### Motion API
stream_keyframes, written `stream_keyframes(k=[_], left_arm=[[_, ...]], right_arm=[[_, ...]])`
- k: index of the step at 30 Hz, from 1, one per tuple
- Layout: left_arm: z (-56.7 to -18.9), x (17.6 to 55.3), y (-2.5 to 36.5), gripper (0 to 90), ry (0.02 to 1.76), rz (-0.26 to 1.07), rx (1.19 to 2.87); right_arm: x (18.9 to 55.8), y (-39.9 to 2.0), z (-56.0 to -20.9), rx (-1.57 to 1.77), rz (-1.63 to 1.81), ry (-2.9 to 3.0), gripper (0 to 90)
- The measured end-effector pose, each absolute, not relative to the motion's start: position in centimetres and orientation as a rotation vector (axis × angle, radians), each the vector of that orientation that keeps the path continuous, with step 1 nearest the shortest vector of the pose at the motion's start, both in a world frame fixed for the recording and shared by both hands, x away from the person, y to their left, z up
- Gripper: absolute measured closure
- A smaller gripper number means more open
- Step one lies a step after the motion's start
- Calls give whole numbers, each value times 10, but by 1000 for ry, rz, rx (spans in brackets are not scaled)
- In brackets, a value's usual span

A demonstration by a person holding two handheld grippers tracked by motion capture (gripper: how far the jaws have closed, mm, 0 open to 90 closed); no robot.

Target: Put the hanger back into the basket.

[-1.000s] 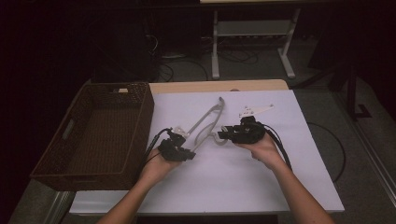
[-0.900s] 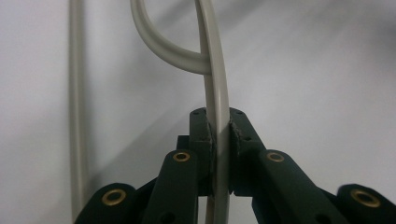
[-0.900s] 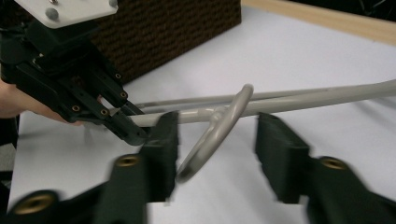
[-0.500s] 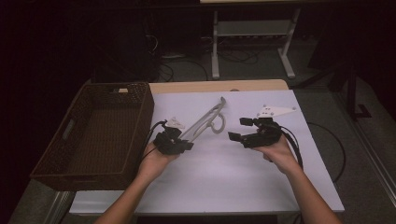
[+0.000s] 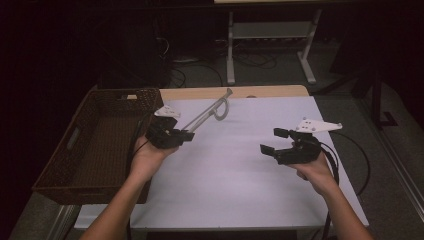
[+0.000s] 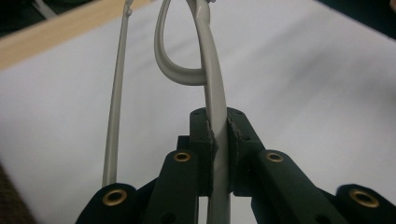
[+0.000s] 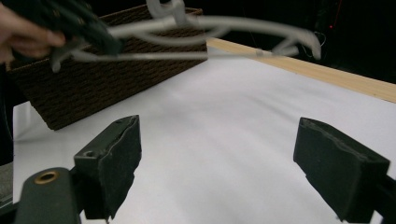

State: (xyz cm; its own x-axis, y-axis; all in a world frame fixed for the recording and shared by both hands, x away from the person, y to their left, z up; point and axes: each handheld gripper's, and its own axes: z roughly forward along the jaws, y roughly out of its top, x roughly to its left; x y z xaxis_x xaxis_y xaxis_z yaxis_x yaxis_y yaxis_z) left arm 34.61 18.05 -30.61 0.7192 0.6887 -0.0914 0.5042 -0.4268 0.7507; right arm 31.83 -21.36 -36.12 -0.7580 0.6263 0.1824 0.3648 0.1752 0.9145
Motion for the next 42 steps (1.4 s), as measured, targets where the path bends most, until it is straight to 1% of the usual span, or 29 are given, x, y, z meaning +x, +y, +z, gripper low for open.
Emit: stream_keyframes(k=[6, 12, 22, 28, 35, 42], left_arm=[[-279, 341, 203, 830, 899, 327, 2081], [-260, 333, 230, 830, 913, 349, 2063], [-242, 311, 293, 829, 985, 369, 2004], [-239, 297, 325, 829, 1034, 407, 1992], [-247, 286, 358, 829, 1099, 425, 1988], [-262, 286, 378, 829, 1138, 394, 2008]], right_arm=[[314, -223, -361, 972, 1603, 2206, 146], [315, -227, -360, 979, 1602, 2191, 146], [316, -230, -359, 985, 1601, 2169, 135], [318, -233, -359, 982, 1593, 2161, 109], [320, -231, -357, 981, 1553, 2141, 34], [319, -231, -355, 983, 1544, 2117, 29]])
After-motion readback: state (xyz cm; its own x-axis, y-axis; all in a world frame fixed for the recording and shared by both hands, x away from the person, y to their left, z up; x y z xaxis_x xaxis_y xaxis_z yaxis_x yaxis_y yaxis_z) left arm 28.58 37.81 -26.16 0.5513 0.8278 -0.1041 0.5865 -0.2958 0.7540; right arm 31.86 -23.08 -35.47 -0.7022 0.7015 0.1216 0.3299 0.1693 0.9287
